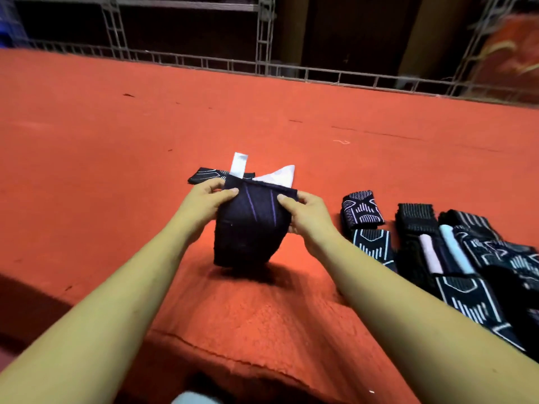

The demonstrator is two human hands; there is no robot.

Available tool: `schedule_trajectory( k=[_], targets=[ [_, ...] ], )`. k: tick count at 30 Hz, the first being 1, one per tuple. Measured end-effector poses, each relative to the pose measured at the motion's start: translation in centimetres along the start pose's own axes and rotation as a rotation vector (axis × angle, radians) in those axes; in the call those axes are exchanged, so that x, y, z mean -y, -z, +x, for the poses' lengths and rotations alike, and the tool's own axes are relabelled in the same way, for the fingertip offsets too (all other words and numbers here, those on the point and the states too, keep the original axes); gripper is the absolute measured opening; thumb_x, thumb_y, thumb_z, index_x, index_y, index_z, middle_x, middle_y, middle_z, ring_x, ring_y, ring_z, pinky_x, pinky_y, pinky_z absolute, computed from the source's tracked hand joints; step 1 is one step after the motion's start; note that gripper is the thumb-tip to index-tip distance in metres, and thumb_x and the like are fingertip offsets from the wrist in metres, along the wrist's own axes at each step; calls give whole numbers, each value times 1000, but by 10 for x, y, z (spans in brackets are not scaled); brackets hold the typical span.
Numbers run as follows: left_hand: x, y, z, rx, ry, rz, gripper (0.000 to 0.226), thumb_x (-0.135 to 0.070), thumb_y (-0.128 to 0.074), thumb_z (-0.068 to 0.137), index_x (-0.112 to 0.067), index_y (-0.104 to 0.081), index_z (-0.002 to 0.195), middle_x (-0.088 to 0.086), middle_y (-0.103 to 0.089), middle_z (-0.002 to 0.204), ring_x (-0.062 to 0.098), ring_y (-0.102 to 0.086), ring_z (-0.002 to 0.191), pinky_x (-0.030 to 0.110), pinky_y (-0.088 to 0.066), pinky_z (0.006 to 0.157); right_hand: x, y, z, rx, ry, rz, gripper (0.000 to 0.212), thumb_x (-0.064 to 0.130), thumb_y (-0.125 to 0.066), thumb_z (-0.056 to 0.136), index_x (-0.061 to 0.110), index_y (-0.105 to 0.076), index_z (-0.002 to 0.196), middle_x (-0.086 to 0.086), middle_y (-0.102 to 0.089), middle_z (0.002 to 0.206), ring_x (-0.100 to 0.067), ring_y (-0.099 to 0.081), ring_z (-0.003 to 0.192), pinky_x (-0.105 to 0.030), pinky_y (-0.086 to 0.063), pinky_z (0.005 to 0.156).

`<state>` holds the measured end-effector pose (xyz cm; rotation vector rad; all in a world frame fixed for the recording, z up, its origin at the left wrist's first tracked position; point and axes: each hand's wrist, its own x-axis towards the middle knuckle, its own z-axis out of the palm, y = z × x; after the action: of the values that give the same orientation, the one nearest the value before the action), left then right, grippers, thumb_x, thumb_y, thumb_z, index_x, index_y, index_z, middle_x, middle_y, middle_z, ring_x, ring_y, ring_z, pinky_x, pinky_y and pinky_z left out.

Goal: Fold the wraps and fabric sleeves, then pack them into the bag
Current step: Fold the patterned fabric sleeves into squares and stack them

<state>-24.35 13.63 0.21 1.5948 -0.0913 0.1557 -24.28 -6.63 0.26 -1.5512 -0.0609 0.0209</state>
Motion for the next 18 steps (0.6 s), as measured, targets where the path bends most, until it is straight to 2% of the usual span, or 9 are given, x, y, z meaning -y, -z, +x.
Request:
schedule_trajectory(
  k=[4,6,8,10,12,16,18],
  targets=[
    [-9,-24,-29,36,138,-128,20,-10,-61,94,-7,-65,114,10,-67,94,16,-62,71,23,-45,59,12,18,-23,-6,-73,-47,9,14,-62,92,13,-68,85,-11,-66,82,-20,-59,67,-25,-45,57],
    [-10,-33,-39,54,207,-115,19,-12,-61,95,-9,-64,114,13,-65,93,14,-61,64,22,-47,56,15,27,-32,-8,-124,-88,9,13,-62,92,15,-62,83,-11,-60,75,-18,-54,59,-22,-43,52],
    [-10,-41,-46,63,238,-68,15,-14,-59,97,-10,-65,110,8,-68,86,10,-62,60,21,-51,56,13,36,-37,-33,-145,-161,18,13,-63,92,16,-55,76,-8,-53,68,-16,-49,52,-20,-41,48],
    [-9,-49,-50,59,194,-62,13,-15,-59,98,-12,-66,109,6,-71,92,12,-66,70,23,-55,63,11,43,-39,-72,-99,-185,12,13,-65,90,14,-59,80,-11,-55,73,-17,-51,59,-27,-44,54],
    [-7,-55,-53,41,79,-85,15,-11,-59,98,-14,-67,110,6,-70,102,15,-66,83,23,-55,72,11,48,-43,-134,15,-176,6,12,-67,90,9,-67,85,-12,-64,82,-18,-56,71,-33,-47,65],
    [-3,-63,-66,42,-89,-185,23,-2,-57,97,-17,-67,110,1,-71,105,9,-65,94,22,-53,89,9,60,-65,-161,282,-212,6,9,-64,92,5,-69,93,0,-68,84,-7,-58,77,-20,-45,70],
    [2,-63,-77,67,-117,-158,20,-3,-60,95,-18,-67,106,-9,-72,98,3,-63,91,16,-50,86,-5,63,-80,-119,330,-196,6,7,-63,92,10,-68,91,4,-67,83,-2,-59,78,-16,-46,73]
  ],
)
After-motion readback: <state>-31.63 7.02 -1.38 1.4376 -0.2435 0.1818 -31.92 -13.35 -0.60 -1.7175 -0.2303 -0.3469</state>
